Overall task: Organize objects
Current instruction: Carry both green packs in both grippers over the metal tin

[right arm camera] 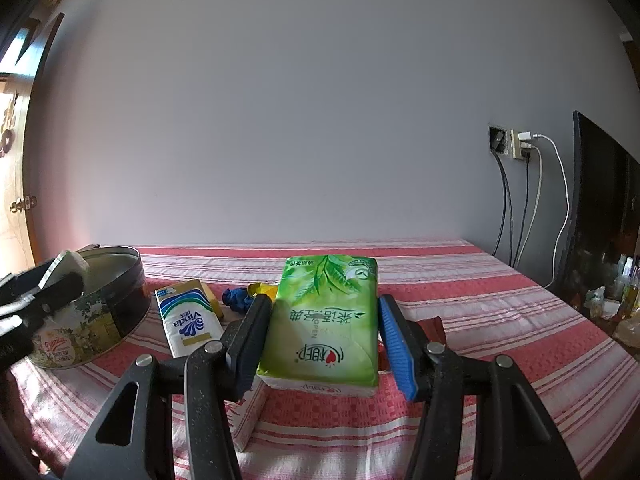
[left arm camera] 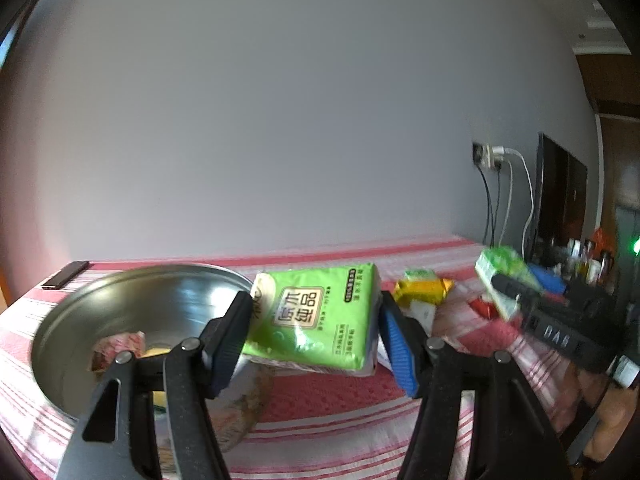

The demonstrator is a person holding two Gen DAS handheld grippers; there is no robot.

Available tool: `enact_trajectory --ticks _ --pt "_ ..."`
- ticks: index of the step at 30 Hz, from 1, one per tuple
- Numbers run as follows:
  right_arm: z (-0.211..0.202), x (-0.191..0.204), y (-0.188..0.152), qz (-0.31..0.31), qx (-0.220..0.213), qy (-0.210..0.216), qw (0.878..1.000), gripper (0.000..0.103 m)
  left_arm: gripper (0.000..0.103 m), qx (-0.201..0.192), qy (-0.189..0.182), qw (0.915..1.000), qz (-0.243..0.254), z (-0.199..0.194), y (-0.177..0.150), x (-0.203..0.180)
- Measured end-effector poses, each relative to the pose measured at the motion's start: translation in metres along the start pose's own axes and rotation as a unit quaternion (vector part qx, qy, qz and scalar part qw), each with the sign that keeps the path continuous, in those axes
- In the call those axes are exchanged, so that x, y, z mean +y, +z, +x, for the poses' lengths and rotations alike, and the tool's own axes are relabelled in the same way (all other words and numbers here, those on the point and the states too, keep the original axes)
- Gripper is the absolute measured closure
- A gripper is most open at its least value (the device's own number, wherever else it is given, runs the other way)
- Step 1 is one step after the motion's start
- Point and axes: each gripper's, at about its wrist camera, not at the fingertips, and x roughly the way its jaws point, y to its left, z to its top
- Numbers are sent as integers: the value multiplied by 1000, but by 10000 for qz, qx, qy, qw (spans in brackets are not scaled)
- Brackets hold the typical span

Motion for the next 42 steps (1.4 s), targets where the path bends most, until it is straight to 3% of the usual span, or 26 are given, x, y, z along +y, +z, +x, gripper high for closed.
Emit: enact_trajectory --ticks 6,12,19,24,42 --pt "-1 29 12 -87 31 482 9988 46 40 -405 429 9982 -68 -31 19 30" --pt "0 65 31 -185 39 1045 9943 46 40 -370 888 9950 -279 -36 24 66" --pt "15 113 49 -272 227 1729 9843 46 40 86 1380 9890 -519 -22 17 105" --pt "29 148 53 -495 377 1998 9779 46 40 338 1589 9848 -609 -15 11 127" --pt "89 216 50 -882 1027 2290 9640 46 40 1053 1867 9743 -691 16 0 165"
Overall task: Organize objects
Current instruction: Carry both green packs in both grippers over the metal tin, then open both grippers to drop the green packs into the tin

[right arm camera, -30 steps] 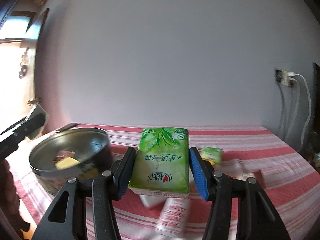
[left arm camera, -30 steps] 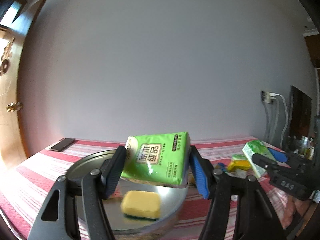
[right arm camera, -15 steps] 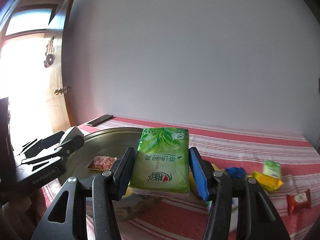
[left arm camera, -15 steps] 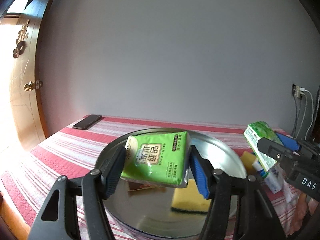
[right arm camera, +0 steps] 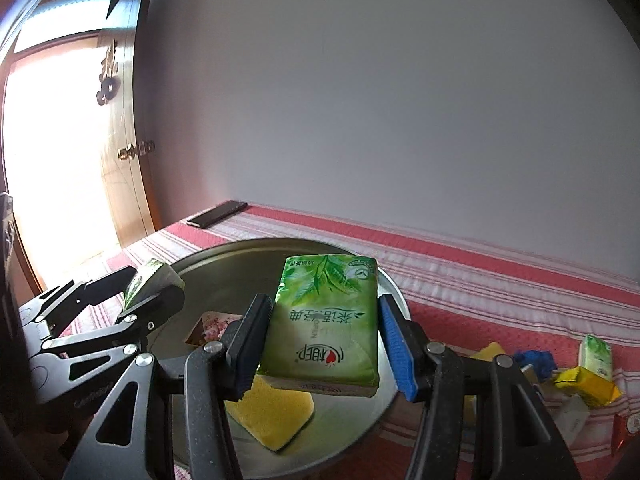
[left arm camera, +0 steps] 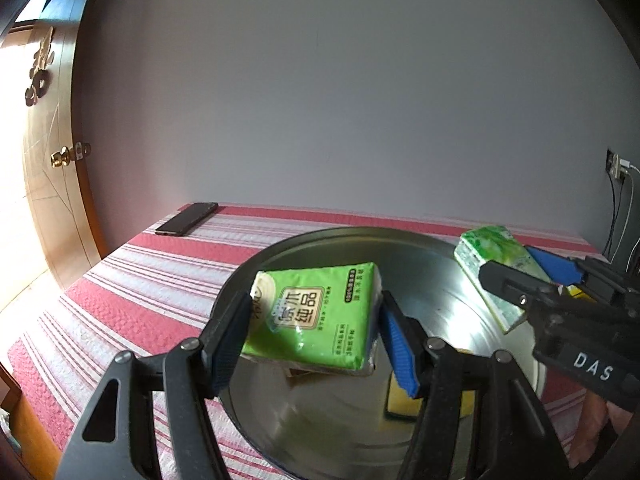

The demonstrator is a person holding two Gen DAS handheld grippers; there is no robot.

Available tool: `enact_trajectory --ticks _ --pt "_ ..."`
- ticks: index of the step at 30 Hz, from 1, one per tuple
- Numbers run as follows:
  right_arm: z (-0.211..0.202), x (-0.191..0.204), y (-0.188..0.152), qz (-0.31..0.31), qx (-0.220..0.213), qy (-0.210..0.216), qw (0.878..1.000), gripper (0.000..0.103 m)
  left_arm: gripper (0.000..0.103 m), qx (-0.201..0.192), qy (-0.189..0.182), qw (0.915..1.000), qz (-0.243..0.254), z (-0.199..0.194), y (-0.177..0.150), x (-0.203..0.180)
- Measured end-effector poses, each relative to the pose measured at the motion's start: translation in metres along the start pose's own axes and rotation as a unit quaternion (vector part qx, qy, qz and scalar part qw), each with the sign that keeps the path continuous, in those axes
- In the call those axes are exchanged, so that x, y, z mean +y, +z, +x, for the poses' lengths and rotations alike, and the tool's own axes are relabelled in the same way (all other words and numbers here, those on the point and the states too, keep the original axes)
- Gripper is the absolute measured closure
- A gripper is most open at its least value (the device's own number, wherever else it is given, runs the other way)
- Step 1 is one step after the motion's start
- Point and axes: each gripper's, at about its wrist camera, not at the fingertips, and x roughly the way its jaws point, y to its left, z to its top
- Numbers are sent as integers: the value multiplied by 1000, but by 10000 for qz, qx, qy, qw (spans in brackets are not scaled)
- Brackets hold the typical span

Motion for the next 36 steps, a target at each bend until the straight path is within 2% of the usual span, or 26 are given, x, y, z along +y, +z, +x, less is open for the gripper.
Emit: enact_trajectory --ticks 18,30,32,33,36 --pt "36 11 4 -84 444 -89 9989 46 39 489 81 9986 169 32 -2 5" --pt "46 11 1 9 616 -31 9981 46 39 579 150 9980 226 43 -4 7" --pt "46 11 0 0 639 -74 9979 45 35 533 191 9982 217 38 -4 6" --pt "46 11 0 -23 627 -121 9980 43 27 506 208 9983 216 36 -5 6" --pt "37 10 0 2 420 -296 9987 30 15 338 255 9987 287 26 -6 2"
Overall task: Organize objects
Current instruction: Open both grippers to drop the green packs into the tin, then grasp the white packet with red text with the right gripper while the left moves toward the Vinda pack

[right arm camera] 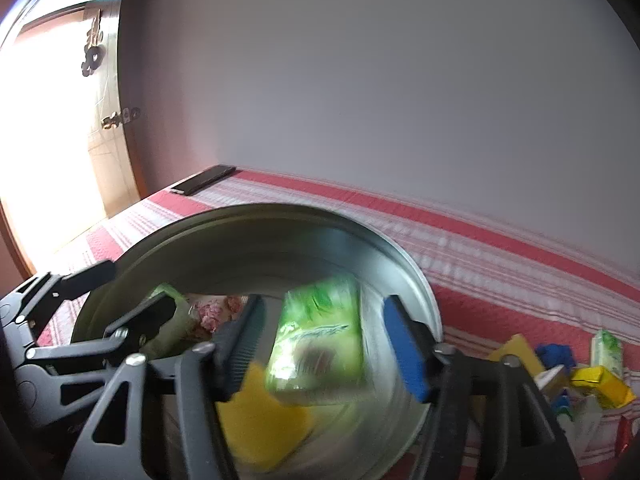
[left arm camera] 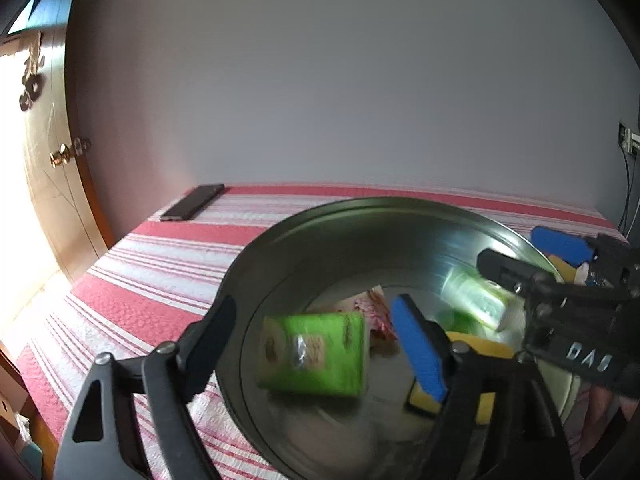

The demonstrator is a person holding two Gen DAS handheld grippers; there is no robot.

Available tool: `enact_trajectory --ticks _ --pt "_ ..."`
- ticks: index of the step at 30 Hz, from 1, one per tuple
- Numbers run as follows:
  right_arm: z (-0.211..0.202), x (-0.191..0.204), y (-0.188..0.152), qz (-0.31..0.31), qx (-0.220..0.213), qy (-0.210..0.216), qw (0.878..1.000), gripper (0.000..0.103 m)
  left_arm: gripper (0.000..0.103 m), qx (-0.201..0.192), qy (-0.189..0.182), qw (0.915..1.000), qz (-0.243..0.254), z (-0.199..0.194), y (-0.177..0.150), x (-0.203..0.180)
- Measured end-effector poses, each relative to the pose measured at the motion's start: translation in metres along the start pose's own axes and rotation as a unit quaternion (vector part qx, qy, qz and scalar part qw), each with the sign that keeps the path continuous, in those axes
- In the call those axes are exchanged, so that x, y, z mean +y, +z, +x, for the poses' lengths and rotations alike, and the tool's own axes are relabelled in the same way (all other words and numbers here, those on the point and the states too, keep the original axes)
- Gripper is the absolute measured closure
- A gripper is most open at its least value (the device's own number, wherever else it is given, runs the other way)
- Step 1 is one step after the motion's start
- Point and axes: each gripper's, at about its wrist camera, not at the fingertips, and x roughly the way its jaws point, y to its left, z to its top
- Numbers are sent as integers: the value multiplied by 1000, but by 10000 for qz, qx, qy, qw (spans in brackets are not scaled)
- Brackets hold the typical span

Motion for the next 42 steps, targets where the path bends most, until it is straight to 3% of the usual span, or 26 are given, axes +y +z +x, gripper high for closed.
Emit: enact_trajectory --ticks 3,13,20,24,28,37,42 --pt "-10 -7 0 224 -217 91 9995 25 4 -127 32 9999 10 -8 -1 -3" --pt "-43 -27 -14 468 -514 -208 9974 24 1 -386 -64 9988 -287 -28 -2 -8" --pt "-87 -65 -50 564 -575 -1069 9910 24 1 -643 -494 9962 -311 -47 -7 -40" --pt "-110 -87 -72 737 -465 -1435 9858 24 0 -755 -912 9925 -305 -60 -14 -63" --pt "-114 -100 -92 741 -44 -1864 9797 24 0 -855 -1169 9895 -24 -73 -19 -90" --pt "-96 -125 -117 984 812 -1911 9732 26 0 -785 -1333 9870 436 -72 -20 -135" --pt "-88 -139 -120 1179 1069 -1738 9718 54 0 -588 -1455 9859 575 -62 -22 -150"
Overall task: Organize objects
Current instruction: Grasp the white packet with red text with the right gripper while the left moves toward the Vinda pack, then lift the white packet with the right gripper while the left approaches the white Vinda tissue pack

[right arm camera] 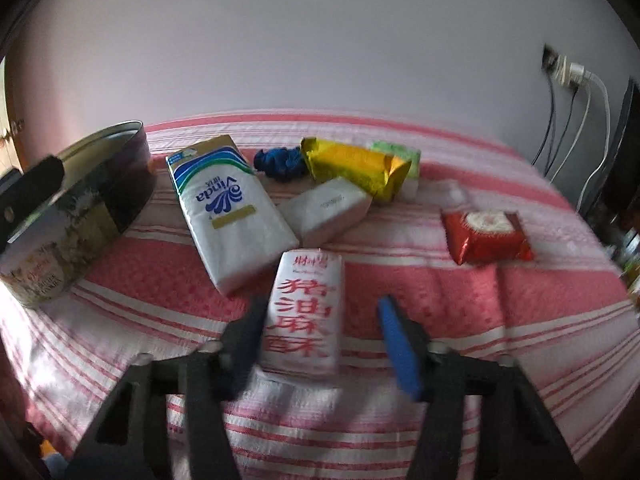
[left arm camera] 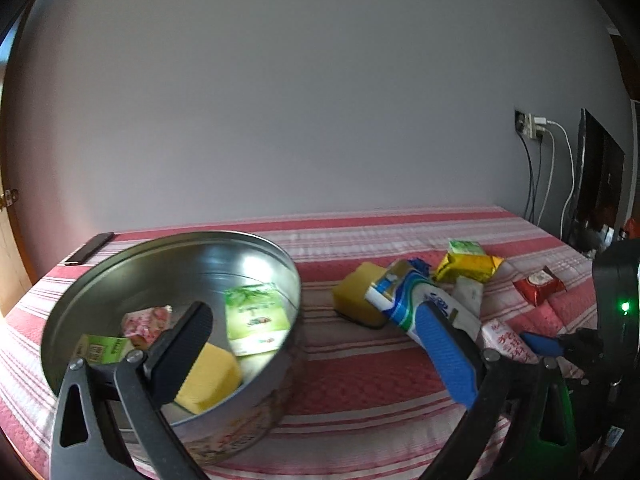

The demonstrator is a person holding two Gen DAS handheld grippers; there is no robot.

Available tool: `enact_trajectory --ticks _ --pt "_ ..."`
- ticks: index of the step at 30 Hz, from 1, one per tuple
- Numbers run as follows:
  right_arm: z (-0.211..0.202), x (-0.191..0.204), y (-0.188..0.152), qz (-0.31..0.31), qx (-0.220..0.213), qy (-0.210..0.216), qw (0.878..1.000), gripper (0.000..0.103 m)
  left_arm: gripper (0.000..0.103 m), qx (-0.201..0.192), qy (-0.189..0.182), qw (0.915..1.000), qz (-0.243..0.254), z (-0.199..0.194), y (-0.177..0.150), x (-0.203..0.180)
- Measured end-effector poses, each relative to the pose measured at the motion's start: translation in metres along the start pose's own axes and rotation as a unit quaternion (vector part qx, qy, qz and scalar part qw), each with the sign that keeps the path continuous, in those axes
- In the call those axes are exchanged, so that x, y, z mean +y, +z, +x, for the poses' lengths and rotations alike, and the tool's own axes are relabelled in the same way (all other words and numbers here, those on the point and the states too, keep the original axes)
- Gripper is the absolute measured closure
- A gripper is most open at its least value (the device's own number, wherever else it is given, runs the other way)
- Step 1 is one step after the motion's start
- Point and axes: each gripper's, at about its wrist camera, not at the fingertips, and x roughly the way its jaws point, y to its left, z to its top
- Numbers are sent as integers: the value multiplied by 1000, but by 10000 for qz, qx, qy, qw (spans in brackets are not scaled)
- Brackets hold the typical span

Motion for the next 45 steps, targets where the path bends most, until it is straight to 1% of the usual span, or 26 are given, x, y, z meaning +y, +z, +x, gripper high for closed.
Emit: enact_trajectory --ticks 1,2,4,9,10,11,17,19,21,22,24,26,28,31,33,35,38,42,45 --pt "1 0 1 -21 3 5 10000 62 0 47 -23 10000 21 2 0 -2" --pt "1 0 1 -18 10 20 10000 65 0 92 -55 9999 46 4 -1 -4" --pt "-1 -6 4 99 11 82 9999 65 0 178 -100 9997 98 7 -3 -8" --pt "1 -30 7 345 -13 -17 9994 65 0 335 -210 9990 223 12 -3 -23" --pt "3 -35 8 462 46 134 9988 65 0 350 -229 9988 265 13 -2 -28" --pt "3 -36 9 467 61 151 9988 65 0 376 -251 9984 332 15 -2 -34" --pt "3 -41 24 365 -63 -77 9993 65 0 625 -380 9953 642 28 0 -63" --pt "7 -48 28 433 -50 -105 9990 65 1 856 -476 9930 666 36 0 -72" --pt "11 -52 30 502 -1 -100 9987 65 1 1002 -482 9919 621 42 2 -76" --pt "10 -54 30 541 -13 -61 9985 65 1 1086 -530 9910 584 46 3 -76" --pt "11 -59 32 517 -69 -135 9985 65 1 1312 -611 9880 548 55 5 -79" --pt "17 -66 35 574 -12 -63 9983 65 1 1406 -616 9868 508 61 8 -81" --pt "15 -69 37 603 -32 -3 9982 65 1 1388 -468 9874 597 67 10 -86" --pt "14 -71 39 628 -81 -5 9980 65 1 1554 -411 9842 741 80 10 -90" --pt "13 -75 42 677 -100 45 9976 65 0 1700 -428 9818 734 89 10 -90" --pt "9 -76 45 663 -194 -23 9976 65 0 1724 -419 9817 696 91 10 -88" --pt "5 -77 51 673 -313 -94 9972 65 0 1684 -389 9818 781 90 10 -88" --pt "2 -70 54 609 -415 -78 9973 65 10 1633 -526 9806 943 85 8 -87" --pt "6 -65 52 562 -407 -33 9976 65 11 1635 -609 9803 929 84 8 -78"
